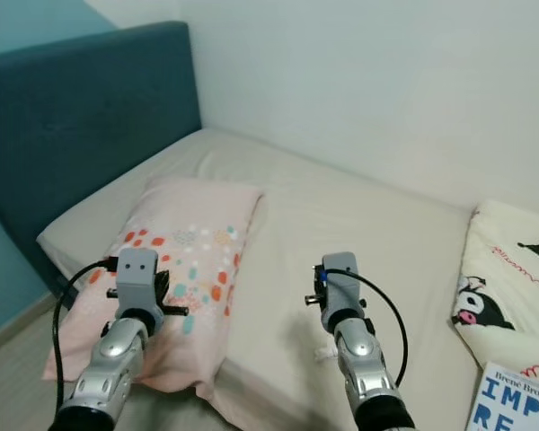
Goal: Clean up the room
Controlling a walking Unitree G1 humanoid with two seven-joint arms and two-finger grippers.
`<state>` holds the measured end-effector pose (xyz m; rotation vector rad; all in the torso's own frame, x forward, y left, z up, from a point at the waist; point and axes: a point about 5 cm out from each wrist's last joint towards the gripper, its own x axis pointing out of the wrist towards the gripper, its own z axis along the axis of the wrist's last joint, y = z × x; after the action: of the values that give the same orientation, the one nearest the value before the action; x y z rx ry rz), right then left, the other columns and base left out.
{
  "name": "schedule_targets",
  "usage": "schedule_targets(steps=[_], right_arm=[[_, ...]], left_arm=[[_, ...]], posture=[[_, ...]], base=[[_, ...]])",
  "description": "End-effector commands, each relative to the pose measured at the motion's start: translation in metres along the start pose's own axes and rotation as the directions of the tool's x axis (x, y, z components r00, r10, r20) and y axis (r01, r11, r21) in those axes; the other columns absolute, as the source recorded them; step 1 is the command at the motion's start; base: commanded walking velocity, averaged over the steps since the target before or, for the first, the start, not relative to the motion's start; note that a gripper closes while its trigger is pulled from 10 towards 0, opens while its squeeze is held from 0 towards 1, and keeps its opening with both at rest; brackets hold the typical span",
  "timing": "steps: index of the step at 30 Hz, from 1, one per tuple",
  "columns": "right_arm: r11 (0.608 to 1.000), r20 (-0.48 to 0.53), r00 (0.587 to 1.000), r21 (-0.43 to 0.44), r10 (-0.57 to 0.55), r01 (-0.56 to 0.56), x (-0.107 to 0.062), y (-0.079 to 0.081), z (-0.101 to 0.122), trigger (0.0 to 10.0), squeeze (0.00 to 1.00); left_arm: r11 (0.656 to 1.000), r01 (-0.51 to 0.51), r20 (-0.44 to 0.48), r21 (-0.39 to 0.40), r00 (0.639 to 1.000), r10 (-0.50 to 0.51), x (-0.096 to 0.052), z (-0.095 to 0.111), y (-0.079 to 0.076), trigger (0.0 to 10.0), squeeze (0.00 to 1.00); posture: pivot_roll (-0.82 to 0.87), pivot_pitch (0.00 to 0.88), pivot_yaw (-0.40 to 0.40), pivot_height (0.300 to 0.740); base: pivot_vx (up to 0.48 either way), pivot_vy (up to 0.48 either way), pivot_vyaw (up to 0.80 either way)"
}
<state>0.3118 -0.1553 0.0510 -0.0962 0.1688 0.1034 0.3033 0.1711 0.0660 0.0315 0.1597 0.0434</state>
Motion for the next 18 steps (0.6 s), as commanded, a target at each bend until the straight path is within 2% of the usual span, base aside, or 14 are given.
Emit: schedule_targets(steps=[1, 4, 8, 14, 18], right_arm=[[1.000, 0.005, 1.000, 0.015, -0.007, 0.007, 0.001, -0.001, 0.003, 10.0, 0.00], [1.000, 0.008, 1.000, 0.014, -0.009, 0.009, 0.002, -0.002, 0.004, 10.0, 0.00], [1.000, 0.012, 1.000, 0.014, -0.014, 0.014, 0.002, -0.004, 0.006, 10.0, 0.00], [0.999, 0.011, 0.999, 0.002, -0.035, 0.035, 0.004, -0.008, 0.008, 10.0, 0.00], [0.998, -0.025, 0.998, -0.006, -0.060, 0.060, 0.007, -0.013, 0.007, 10.0, 0.00]], left_arm=[[1.000, -0.011, -0.022, -0.008, 1.000, 0.010, 0.001, -0.003, 0.002, 10.0, 0.00], [1.000, 0.005, 0.006, -0.026, 1.000, -0.005, 0.001, 0.001, 0.000, 10.0, 0.00], [1.000, 0.015, 0.025, 0.023, 1.000, -0.016, 0.002, 0.003, -0.005, 10.0, 0.00], [1.000, 0.014, 0.046, 0.014, 0.999, -0.014, 0.002, 0.005, -0.005, 10.0, 0.00], [0.999, 0.030, 0.067, 0.015, 0.997, -0.031, -0.002, 0.007, -0.007, 10.0, 0.00]], posture=[[0.01, 0.000, -0.060, 0.740], [0.00, 0.000, -0.059, 0.740], [0.00, 0.000, -0.059, 0.740], [0.00, 0.000, -0.061, 0.740], [0.01, 0.000, -0.068, 0.740]], base=[[0.000, 0.480, 0.00], [0.000, 0.480, 0.00], [0.000, 0.000, 0.00], [0.000, 0.000, 0.00], [0.000, 0.000, 0.00]])
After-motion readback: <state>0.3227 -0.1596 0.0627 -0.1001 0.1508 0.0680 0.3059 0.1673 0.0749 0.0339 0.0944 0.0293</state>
